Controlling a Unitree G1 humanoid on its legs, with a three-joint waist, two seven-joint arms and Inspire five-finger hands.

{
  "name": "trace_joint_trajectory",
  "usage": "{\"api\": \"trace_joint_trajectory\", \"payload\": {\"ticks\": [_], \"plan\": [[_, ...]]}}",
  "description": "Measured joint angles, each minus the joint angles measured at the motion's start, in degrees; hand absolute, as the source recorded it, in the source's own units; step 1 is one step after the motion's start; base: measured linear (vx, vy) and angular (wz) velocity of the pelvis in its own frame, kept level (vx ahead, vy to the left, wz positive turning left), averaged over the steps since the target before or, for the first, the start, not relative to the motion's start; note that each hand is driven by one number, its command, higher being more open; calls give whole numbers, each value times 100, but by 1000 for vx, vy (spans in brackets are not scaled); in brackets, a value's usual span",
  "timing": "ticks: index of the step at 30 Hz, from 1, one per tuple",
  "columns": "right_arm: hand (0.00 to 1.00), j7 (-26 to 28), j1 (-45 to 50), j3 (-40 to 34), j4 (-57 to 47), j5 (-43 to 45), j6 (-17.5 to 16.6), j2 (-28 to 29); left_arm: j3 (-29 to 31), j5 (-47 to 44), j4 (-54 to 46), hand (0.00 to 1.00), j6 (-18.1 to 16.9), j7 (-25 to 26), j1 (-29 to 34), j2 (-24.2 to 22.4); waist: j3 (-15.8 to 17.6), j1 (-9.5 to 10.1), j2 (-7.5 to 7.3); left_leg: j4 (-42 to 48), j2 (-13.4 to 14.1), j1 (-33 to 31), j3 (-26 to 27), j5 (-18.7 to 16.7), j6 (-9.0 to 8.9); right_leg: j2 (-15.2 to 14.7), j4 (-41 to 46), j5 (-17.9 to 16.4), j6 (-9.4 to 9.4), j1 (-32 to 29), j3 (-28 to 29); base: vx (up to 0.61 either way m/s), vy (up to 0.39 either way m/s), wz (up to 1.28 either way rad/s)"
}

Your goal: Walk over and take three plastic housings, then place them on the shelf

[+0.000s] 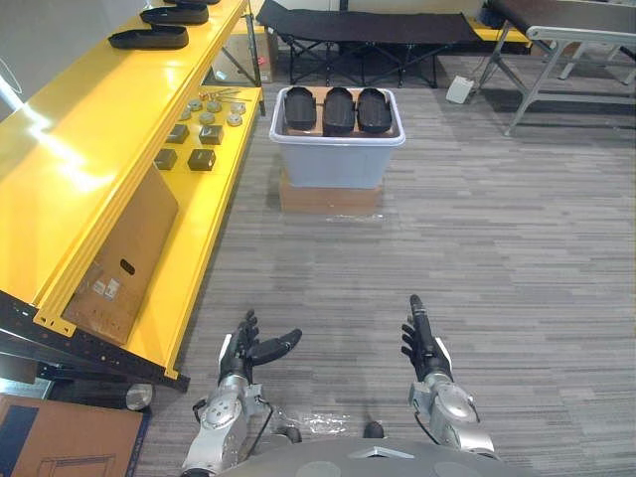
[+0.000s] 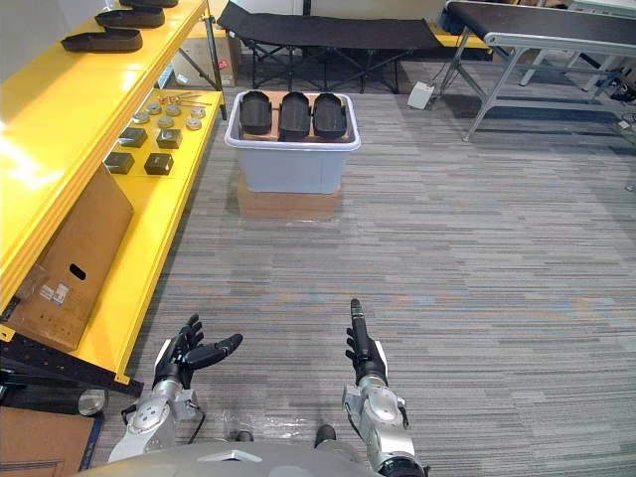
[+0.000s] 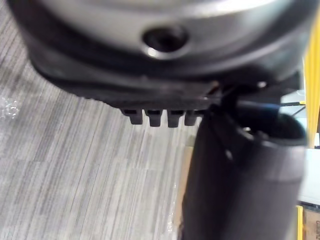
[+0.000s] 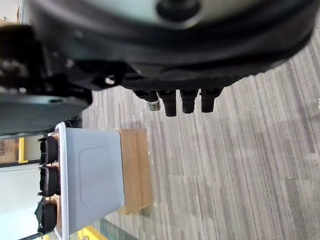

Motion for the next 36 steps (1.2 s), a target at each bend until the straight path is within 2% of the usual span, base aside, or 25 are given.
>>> {"api": "trace_joint_trajectory", "payload": {"ticks": [4, 6, 7, 8, 9, 10, 11, 13, 15, 18, 19, 21, 22, 23, 24, 25, 26, 27, 29, 30, 32, 33, 34, 35, 36], "plan": [[0, -47, 56, -102, 53, -9, 14, 2, 7, -4, 20, 100, 31, -107, 1, -7, 8, 3, -31, -42, -20, 22, 13, 28, 52, -21, 80, -10, -9, -54, 11, -55, 4, -2], [0, -67, 49, -168, 57, -11, 21, 6, 9, -8, -11, 100, 111, -175, -16, -15, 37, -14, -60, 66, -40, -76, 0, -91, 125, -127, 843, -327, 61, -445, 24, -55, 20, -3], [0, -73, -5, -219, 105, -11, 24, -5, 27, -11, -47, 100, 126, -220, -17, -46, 141, 18, -36, 83, -13, -57, 18, -124, 182, -195, 1741, -431, 69, -867, -10, -66, 24, -10], [0, -78, -26, -231, 118, -9, 32, -5, 32, -19, -65, 100, 126, -226, -3, -58, 186, 28, -18, 108, 15, -62, 26, -129, 191, -238, 2217, -431, 59, -1091, -57, -86, 43, -8], [0, -91, -18, -241, 118, -4, 32, 26, 52, -40, -118, 100, 127, -263, 22, -54, 306, 17, -71, 193, 19, -3, 27, -167, 265, -405, 3017, -403, 55, -1431, -223, -63, 49, 7], [0, -99, 34, -236, 155, -4, 42, 59, 44, -47, -140, 100, 162, -280, 52, -64, 417, 6, -57, 274, 36, 63, 14, -220, 313, -472, 3090, -547, -70, -1491, -364, -34, 51, 7], [0, -92, 50, -236, 183, -4, 53, 77, 56, -47, -146, 100, 197, -293, 67, -62, 406, 11, -91, 296, 45, 69, 11, -238, 338, -451, 2914, -557, -80, -1490, -391, 6, 34, 2], [0, -55, 86, -236, 229, -4, 106, 129, 114, -52, -144, 100, 234, -343, 66, -20, 433, 7, -89, 396, 145, 40, -33, -344, 297, -186, 1538, -423, 62, -1369, -390, 53, 8, -1], [0, -29, 218, -245, 230, -11, 106, 128, 125, -87, -145, 100, 233, -374, 49, -20, 479, -3, -105, 477, 158, 53, -111, -447, 259, -104, 697, -265, 149, -1329, -412, 123, -43, 16], [0, 74, 516, -265, 360, -108, 104, 128, 178, -87, -145, 100, 229, -523, 101, 34, 556, -13, -280, 672, 26, 220, -337, -731, 101, -267, 626, -267, 144, -1350, -390, 205, -164, 39], [0, 113, 579, -299, 432, -109, 103, 112, 170, -87, -132, 100, 230, -559, 151, 45, 548, -18, -293, 819, 25, 261, -434, -892, 49, -288, 711, -63, -26, -1266, -283, 254, -218, 48], [0, 192, 561, -486, 445, -85, 77, 60, 90, -88, -133, 100, 229, -579, 193, 17, 506, -77, -142, 1212, 221, 214, -629, -1244, -122, -178, 1277, -17, -256, -1353, -272, 280, -221, 48], [0, 239, 561, -515, 448, -114, 74, -57, -16, -93, -132, 100, 229, -568, 232, 14, 416, -112, 32, 1480, 397, 126, -724, -1506, -243, -77, 1736, -183, -495, -1492, -323, 290, -216, 43], [0, 314, 569, -517, 460, -123, 75, -202, -82, -176, -115, 100, 230, -549, 320, -4, 300, -111, 240, 1630, 631, 149, -781, -1705, -367, 100, 1951, -316, -635, -1498, -384, 301, -223, 30], [0, 323, 573, -523, 482, -122, 75, -277, -108, -268, -94, 100, 231, -538, 400, -30, 208, -96, 327, 1772, 721, 131, -806, -1741, -471, 211, 1934, -428, -633, -1478, -464, 420, -197, 16], [0, 318, 545, -544, 503, -115, 76, -344, -195, -352, -50, 100, 232, -527, 426, -89, 93, -83, 520, 2610, 835, -192, -789, -1734, -594, 331, 1910, -568, -743, -1386, -530, 504, -239, 15], [0, 326, 471, -548, 494, -101, 75, -449, -232, -475, -42, 100, 235, -541, 469, -184, 107, -69, 530, 3628, 1016, -593, -566, -1357, -842, 427, 1671, -645, -780, -1049, -594, 604, -252, 21], [0, 333, 479, -542, 486, -100, 75, -457, -229, -492, -41, 100, 235, -546, 463, -224, 123, -66, 548, 4078, 1087, -767, -500, -1215, -840, 490, 1498, -648, -794, -836, -630, 399, -177, 26], [0, 325, 481, -537, 488, -100, 76, -460, -216, -499, -59, 100, 235, -557, 433, -291, 147, 29, 522, 4784, 1164, -1108, -378, -1339, -784, 586, 1191, -669, -868, -415, -651, 309, -109, 9], [0, 324, 404, -524, 487, -111, 76, -464, -198, -499, -103, 100, 235, -557, 420, -304, 174, 77, 467, 4759, 1082, -1377, -338, -1451, -721, 609, 1025, -706, -882, -186, -622, 341, -105, -21], [0, 296, 211, -499, 490, -136, 76, -470, -127, -499, -143, 100, 235, -541, 385, -345, 231, 204, 404, 3830, 852, -1632, -342, -1467, -680, 607, 921, -733, -822, -10, -441, 312, -51, -52], [0, 281, 33, -413, 491, -211, 76, -468, -52, -500, -168, 100, 235, -495, 368, -391, 327, 328, 386, 2952, 727, -1723, -442, -1340, -695, 598, 889, -768, -824, 115, -256, 302, 39, -84], [0, 273, -146, -376, 493, -279, 76, -474, -2, -501, -167, 100, 235, -441, 346, -412, 471, 358, 370, 2077, 646, -1788, -642, -961, -740, 580, 839, -822, -822, 290, -103, 364, 90, -78], [0, 255, -209, -340, 493, -335, 75, -478, 11, -501, -162, 100, 235, -425, 346, -420, 528, 357, 384, 1647, 634, -1808, -742, -756, -760, 580, 799, -848, -804, 394, -41, 388, 153, -65], [0, 213, -257, -266, 504, -342, 71, -511, 46, -501, -134, 100, 235, -405, 367, -472, 556, 375, 424, 1039, 612, -1877, -906, -475, -805, 591, 750, -941, -698, 569, 79, 399, 225, -50]]}}
